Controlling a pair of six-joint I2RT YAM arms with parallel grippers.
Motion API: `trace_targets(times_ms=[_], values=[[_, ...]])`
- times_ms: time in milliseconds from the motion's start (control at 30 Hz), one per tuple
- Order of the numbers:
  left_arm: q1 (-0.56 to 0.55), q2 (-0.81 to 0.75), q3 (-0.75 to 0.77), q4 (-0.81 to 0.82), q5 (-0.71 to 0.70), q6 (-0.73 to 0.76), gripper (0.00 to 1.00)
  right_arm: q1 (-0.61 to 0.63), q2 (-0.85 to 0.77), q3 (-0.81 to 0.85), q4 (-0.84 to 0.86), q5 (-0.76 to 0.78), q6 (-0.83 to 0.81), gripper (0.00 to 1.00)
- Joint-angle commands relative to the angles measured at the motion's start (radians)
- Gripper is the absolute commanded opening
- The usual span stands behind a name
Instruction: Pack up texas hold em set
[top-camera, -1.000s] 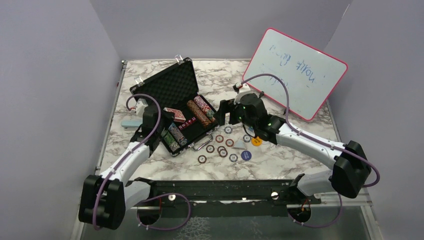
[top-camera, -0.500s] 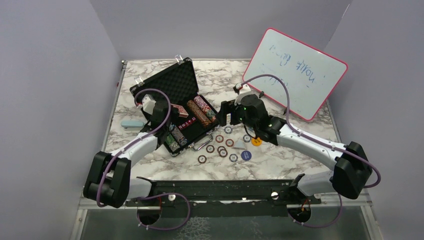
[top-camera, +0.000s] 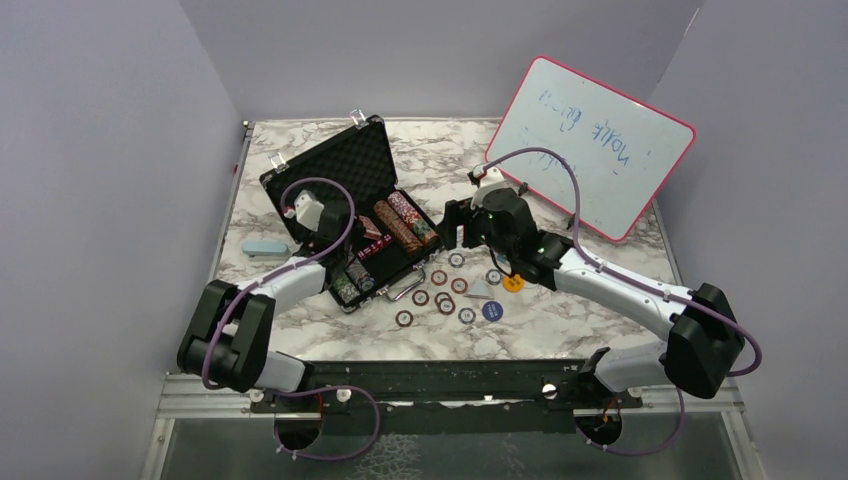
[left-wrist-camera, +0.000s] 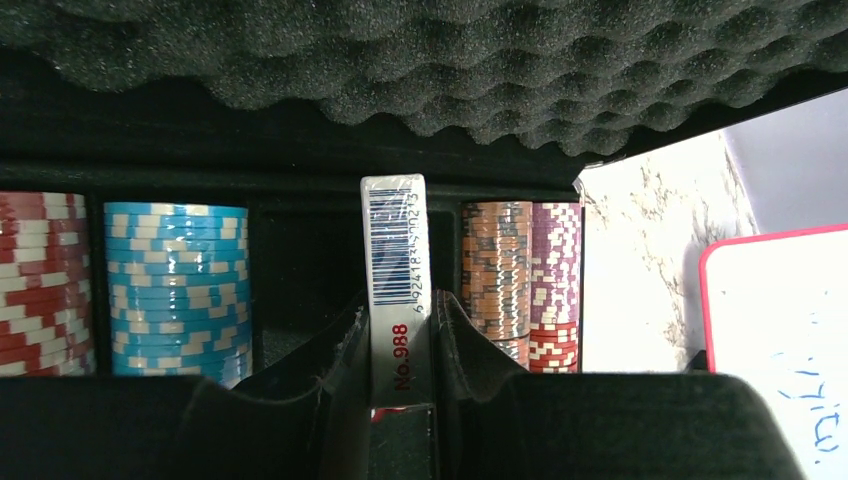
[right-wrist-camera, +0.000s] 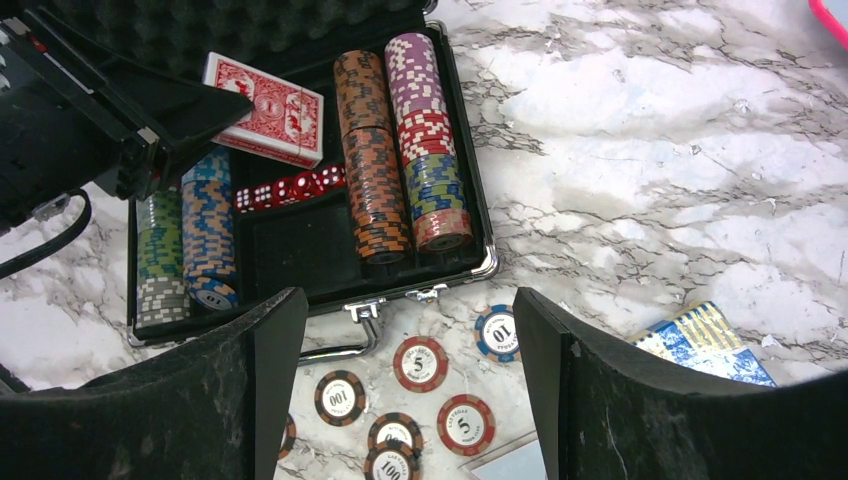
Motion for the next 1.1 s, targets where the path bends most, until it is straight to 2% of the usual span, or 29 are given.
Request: trace_targets(times_ms=[0,200,300,433,600,867,1067], values=[[-0.014,0.033,0.042,0.059,-0.050,-0.032,0.00,-0.005,-0.013,0.006,0.013,0.021,-0.008,0.78],[-0.028,0.072,0.069,0.064,-0.054,-0.029,0.01,-0.007,-0.019,0.003,0.018,0.023,-0.015,0.78],[-0.034,0.085,0.079,0.059,-0.052,-0.014,0.16,-0.009,-0.019,0.003,0.019,0.020,-0.016,0.78],[-0.039,0.059,0.080,-0.006,-0.069,-0.018,0.47,-0.009,-0.020,0.003,0.017,0.010,-0.014,0.78],[-0.041,0.003,0.097,-0.140,-0.104,0.021,0.69,-0.012,-0.025,-0.003,0.019,0.002,-0.012,0.78],[-0.042,-0.053,0.108,-0.260,-0.138,0.087,0.72,-0.013,-0.025,-0.001,0.023,-0.010,-0.009,0.78],[-0.041,-0.042,0.096,-0.237,-0.112,0.128,0.65,-0.013,-0.038,-0.015,0.041,-0.037,-0.021,0.74]])
